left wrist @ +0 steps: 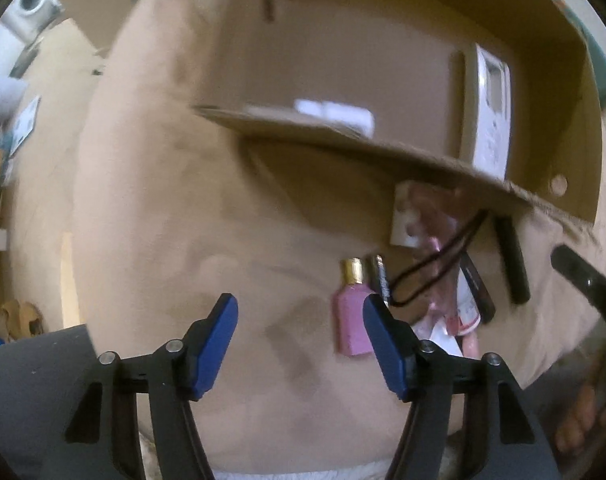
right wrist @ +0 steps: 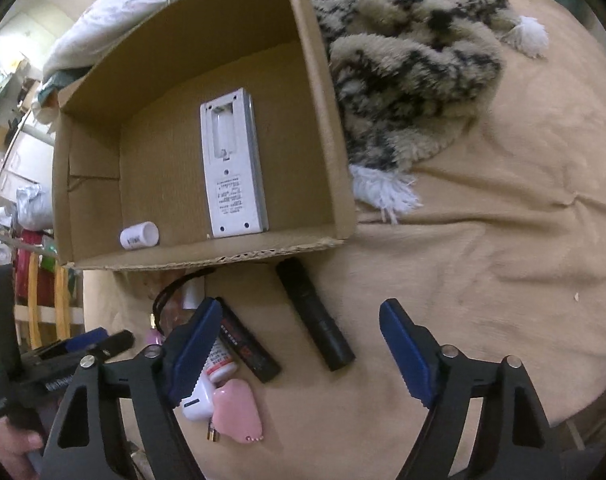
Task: Organize rigid objects
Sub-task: 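Grasp the pink perfume bottle with the left tool while the right tool grasps the black flashlight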
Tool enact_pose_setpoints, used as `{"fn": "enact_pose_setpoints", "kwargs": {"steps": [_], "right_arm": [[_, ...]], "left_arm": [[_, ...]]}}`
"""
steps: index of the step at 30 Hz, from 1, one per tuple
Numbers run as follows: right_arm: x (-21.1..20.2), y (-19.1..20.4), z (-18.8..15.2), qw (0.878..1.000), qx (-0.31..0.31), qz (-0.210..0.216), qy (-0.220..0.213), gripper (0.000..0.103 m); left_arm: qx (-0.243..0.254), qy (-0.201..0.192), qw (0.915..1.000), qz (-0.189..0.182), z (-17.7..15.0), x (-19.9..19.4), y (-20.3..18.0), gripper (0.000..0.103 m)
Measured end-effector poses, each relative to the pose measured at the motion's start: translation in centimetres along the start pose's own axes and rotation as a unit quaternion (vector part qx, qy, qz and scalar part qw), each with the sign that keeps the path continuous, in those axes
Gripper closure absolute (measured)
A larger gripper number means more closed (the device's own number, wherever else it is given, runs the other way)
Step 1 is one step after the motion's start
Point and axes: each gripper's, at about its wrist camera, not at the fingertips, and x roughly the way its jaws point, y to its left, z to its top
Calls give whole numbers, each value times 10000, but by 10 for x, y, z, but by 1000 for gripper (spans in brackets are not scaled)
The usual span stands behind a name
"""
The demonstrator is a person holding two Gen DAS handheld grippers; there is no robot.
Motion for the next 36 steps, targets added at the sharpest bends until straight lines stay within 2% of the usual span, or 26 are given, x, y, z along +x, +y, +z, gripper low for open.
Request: {"fn": "enact_pose_setpoints", "kwargs": {"steps": [8,12,14,16,17,20,24,27,29,31,33,36], "right_arm": [[3,-6,2,9998,162,-41,51,16],[9,-11,4,9995,227,-134,160,16],[15,-10,6,9993,120,-241,277,24],[25,-6,5,9983,-11,-339,467,40],[30,-5,5,9978,-68,-373,547,43],[41,2,2,9955,-297,-580,690,45],[53,6,3,9925,-508,-800,769,45],[61,12,1,9890,-767,-1010,757,45],[63,16,-1,9862,-960,-1155,699,48],[63,23,-4,9837,-1125,-1266,597,66],[60,26,-4,9834,-1189,-1257,537,77],[54,30,-11,9836,-1213,-1252,455,83]], "left_arm": [[109,394,9992,-42,2,26,-16,41],[206,355,9991,81,-1,31,-21,44],[233,321,9992,63,-6,31,-24,64],[288,344,9989,144,-4,35,-28,78],[298,361,9987,187,-4,37,-28,79],[275,368,9987,198,-3,37,-25,80],[113,273,9987,406,-1,35,-14,80],[87,273,9988,406,0,36,-9,80],[149,265,9987,420,0,37,-6,80],[290,254,9981,473,-1,38,-8,80],[320,252,9982,434,-3,39,-12,80],[232,260,9990,278,0,37,-14,80]]}}
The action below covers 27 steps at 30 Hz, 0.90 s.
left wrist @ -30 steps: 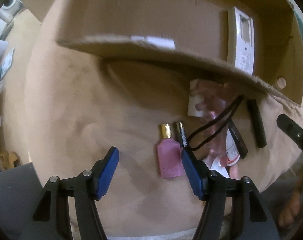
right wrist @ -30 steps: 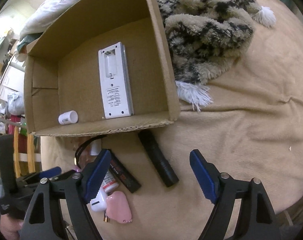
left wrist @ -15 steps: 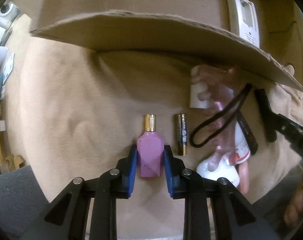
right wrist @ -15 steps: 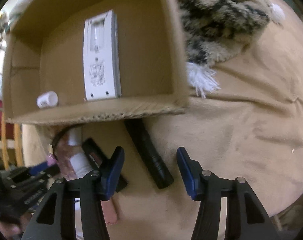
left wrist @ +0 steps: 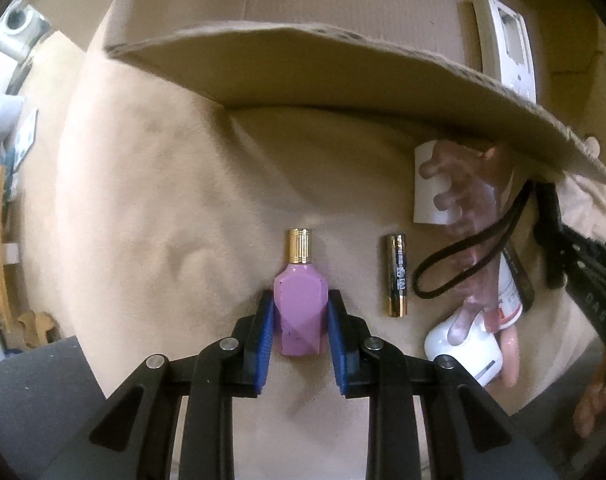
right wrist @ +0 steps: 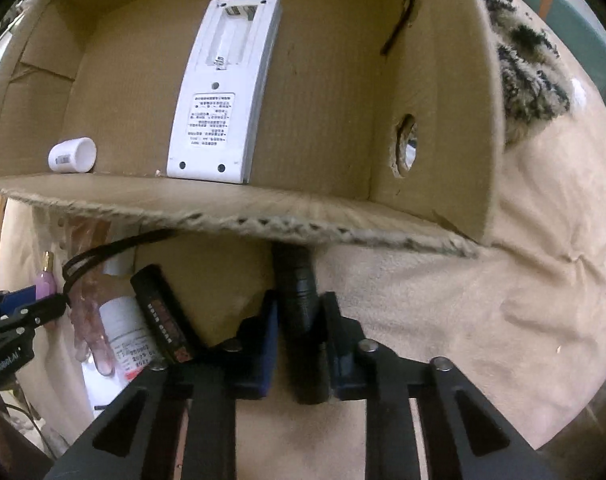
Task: Organize rigid objects
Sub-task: 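Grasp the pink perfume bottle with the left tool while the right tool grasps the black flashlight, then lower the perfume bottle and flashlight into the box and open both tools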
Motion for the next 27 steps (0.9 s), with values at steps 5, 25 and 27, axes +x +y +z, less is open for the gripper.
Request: {"fn": "enact_pose_setpoints", "kwargs": {"steps": [5,25,27], "right_arm": [[-25,4,-6,9995,-16,185,-271,83],[-195,7,-34,9555,-182,1107,-2727,83],[-215,6,-32,9440,-174,1131,-3093,83]], "left_arm": [[-138,-215,9997,-28,-9,-12,25,80],[-520,-1544,9861,-327,-37,-125,57,80],[-516,-1657,9841,-375,-37,-136,55,80]]}}
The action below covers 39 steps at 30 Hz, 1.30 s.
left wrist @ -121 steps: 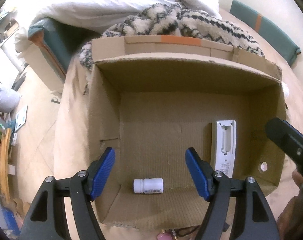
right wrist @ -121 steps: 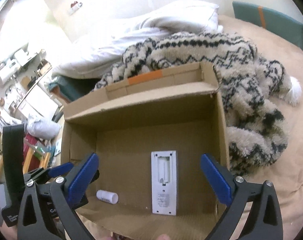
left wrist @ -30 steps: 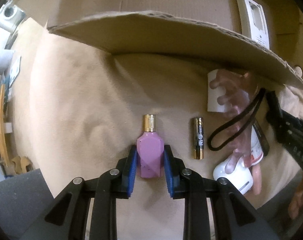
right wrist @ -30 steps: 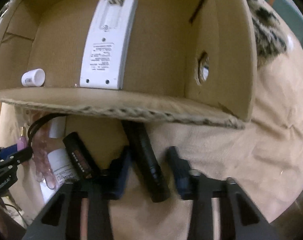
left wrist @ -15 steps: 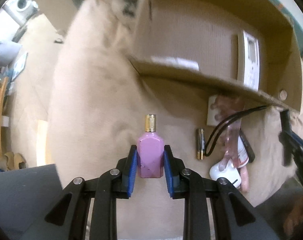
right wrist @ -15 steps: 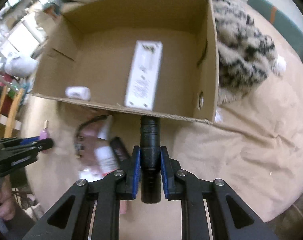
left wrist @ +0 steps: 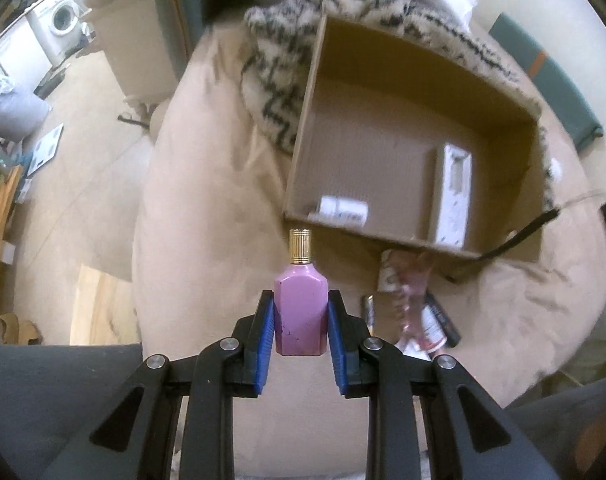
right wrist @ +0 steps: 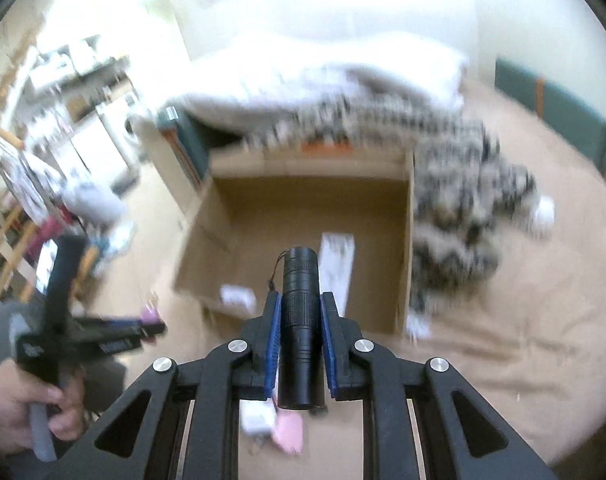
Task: Organize rigid objects
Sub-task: 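Lower the perfume bottle and flashlight into the box and open both tools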
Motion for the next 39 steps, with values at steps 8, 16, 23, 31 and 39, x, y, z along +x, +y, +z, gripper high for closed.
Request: {"fn": "enact_pose_setpoints", "kwargs": {"steps": [8,16,23,31,39], "right_arm": [[-19,-16,54,9970,316,152,-692,83],[-10,-32,101,9931,494,115,-1057,83],[41,-46,86,9960,662,65,-593,83],[97,-53,57,9964,755,-187,335,83],[129,-56,38,9913,875,-147,973,83]], "left_arm": [[123,-601,9981,5,43,-31,-13,80],[324,-908,9953,-60,92,-42,-35,80],[622,-862,9943,-56,115,-8,-63,80],[626,-461,9968,-211,116,46,-69,80],[918,-471,9946,-70,116,67,-80,80]]}}
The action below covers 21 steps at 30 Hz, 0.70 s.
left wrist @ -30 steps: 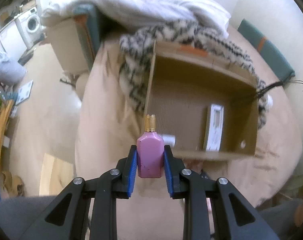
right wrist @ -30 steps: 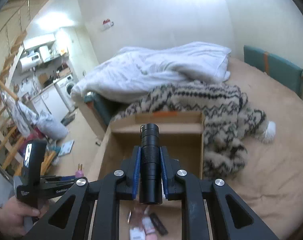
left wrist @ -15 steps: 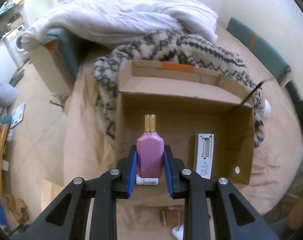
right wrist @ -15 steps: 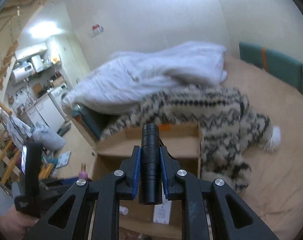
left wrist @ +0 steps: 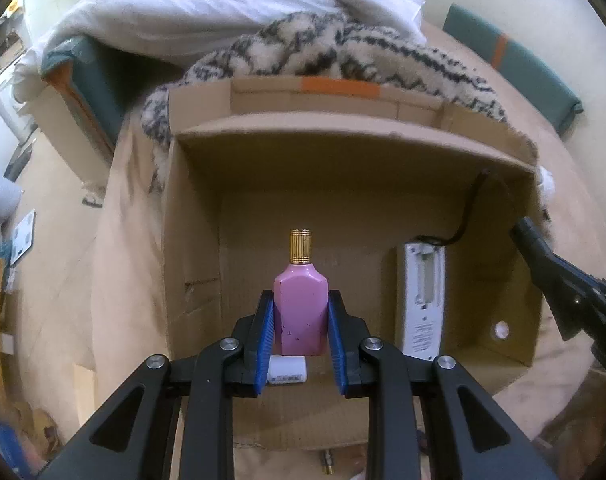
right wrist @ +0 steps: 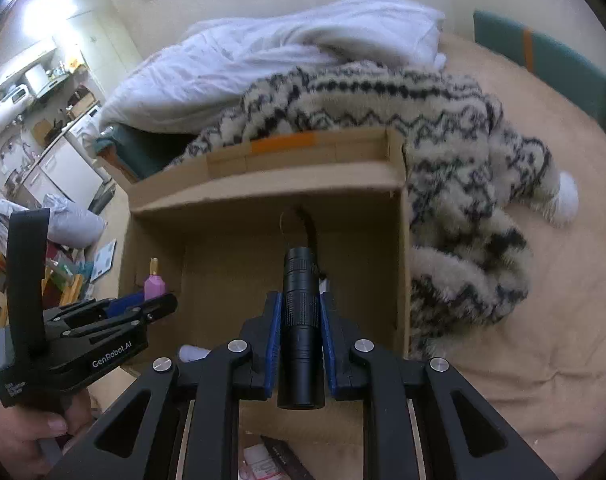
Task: Organize rigid objects
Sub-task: 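Lower the perfume bottle and flashlight into the box and open both tools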
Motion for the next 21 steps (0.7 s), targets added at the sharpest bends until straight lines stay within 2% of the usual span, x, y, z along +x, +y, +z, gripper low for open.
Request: {"fn": "enact_pose_setpoints", "kwargs": {"steps": [6,11,21], "right_arm": [[27,-1,-6,9987,76,-45,497,83],[43,0,-10,9970,81,-100,766,83],[36,-1,-7,9982,155,19,587,83]], "left_arm": [[18,280,9995,-172,-7,15,-4,80],[147,240,9996,4,-10,19,-7,80],[64,146,9999,53,-11,16,-3,80]]}}
